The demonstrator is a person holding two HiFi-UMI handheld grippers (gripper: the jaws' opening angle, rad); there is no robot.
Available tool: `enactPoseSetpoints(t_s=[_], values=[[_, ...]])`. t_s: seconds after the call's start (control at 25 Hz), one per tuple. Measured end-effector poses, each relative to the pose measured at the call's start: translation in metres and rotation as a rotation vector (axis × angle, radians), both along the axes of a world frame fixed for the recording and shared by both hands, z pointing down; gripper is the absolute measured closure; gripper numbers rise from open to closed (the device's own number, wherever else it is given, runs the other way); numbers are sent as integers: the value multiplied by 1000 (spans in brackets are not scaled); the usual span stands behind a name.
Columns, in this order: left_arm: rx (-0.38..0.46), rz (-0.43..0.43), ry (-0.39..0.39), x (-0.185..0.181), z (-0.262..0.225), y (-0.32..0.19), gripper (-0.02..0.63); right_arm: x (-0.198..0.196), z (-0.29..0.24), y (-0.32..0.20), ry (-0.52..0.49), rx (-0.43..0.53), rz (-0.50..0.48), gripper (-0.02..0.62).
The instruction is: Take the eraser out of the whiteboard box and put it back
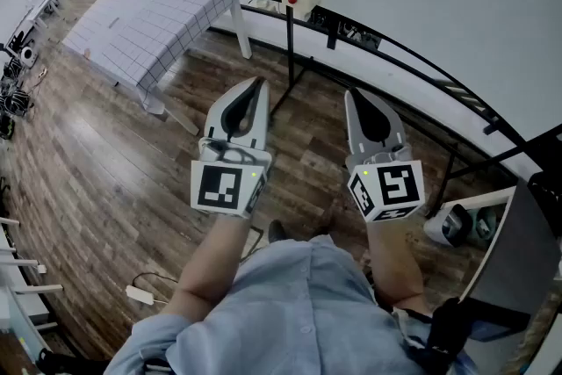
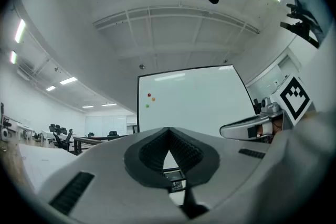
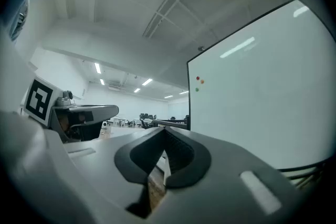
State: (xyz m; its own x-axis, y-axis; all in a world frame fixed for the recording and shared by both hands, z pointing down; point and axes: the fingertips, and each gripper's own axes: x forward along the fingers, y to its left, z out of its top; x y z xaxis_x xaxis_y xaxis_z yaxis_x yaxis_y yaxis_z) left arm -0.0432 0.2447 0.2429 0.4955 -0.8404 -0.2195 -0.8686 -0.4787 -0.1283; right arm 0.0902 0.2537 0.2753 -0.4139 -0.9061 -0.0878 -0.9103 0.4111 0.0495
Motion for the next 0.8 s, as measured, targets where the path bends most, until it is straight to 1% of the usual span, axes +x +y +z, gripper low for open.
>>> enactPoseSetpoints(t_s=[0.48,0.68,0.8], values=[[2,-3,-9,18,1,8,607,12,0,9,10,9,-23,601],[-11,-17,-18,30,2,6,607,28,3,7,6,-6,-10,601],[-17,-25,-21,41,4,3,607,40,6,3,-17,-19,-24,601]])
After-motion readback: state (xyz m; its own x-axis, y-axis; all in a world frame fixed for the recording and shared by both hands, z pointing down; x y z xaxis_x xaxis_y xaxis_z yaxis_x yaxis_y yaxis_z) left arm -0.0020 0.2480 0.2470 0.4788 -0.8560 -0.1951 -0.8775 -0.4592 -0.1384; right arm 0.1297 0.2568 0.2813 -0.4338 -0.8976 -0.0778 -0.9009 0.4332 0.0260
